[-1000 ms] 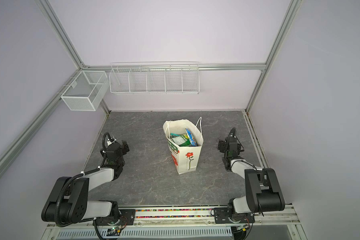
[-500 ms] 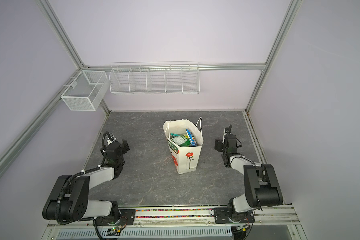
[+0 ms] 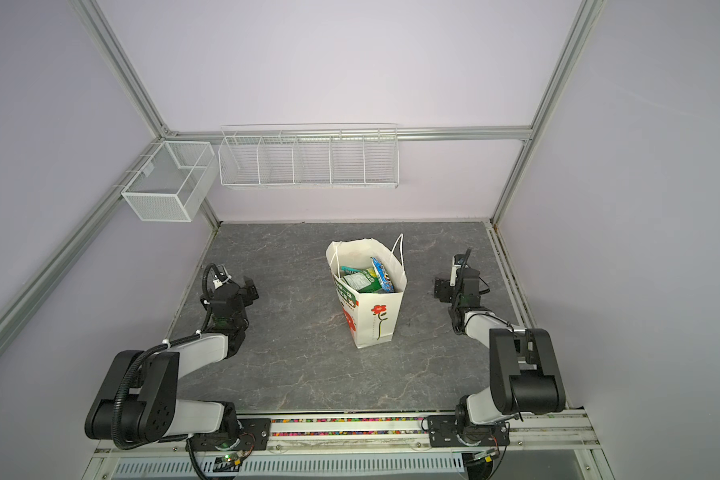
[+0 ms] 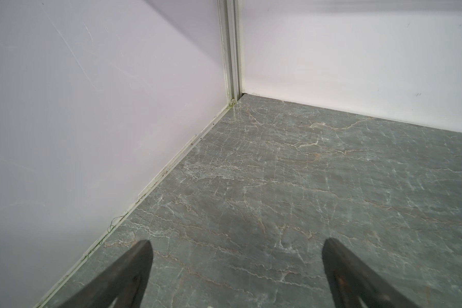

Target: Place the snacks into the paper bag

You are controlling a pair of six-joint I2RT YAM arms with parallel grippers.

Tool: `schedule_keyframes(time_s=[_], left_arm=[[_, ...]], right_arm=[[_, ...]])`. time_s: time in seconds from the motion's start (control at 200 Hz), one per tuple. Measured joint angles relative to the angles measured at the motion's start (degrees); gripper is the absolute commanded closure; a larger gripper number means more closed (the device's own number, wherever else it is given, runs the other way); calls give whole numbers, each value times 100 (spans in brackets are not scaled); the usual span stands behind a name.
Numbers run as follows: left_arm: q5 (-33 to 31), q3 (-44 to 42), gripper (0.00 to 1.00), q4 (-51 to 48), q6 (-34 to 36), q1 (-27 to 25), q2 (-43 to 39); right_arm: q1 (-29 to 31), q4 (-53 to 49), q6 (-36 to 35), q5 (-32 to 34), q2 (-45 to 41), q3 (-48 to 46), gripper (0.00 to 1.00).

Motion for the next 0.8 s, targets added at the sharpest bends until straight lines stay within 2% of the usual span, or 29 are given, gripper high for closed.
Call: schedule_keyframes(time_s=[0.105,0.195,0.29,0.47,0.58,0.65,0.8], left_arm=[[48,0,0,11,-2,57,0],[70,-4,0,55,-2,103,-2],[85,-37,0,140,-4,114,-7],[127,-203,1,330,-61,120,-46],[533,-732,1,1528,-186,442,363],[708,-938,1,1716,-227,623,632],[1001,-979,1,2216,-262,643,852]], right_arm=[[0,144,-59,-4,0,-85,11],[0,1019,-114,0,2,-557,11],[0,1410,-136,2,33,-986,11],[0,1829,-140,2,70,-1051,12],[0,2002,-138,4,70,-1060,12],[0,2107,-138,9,70,-1080,11],[0,2282,-138,55,72,-1172,12]])
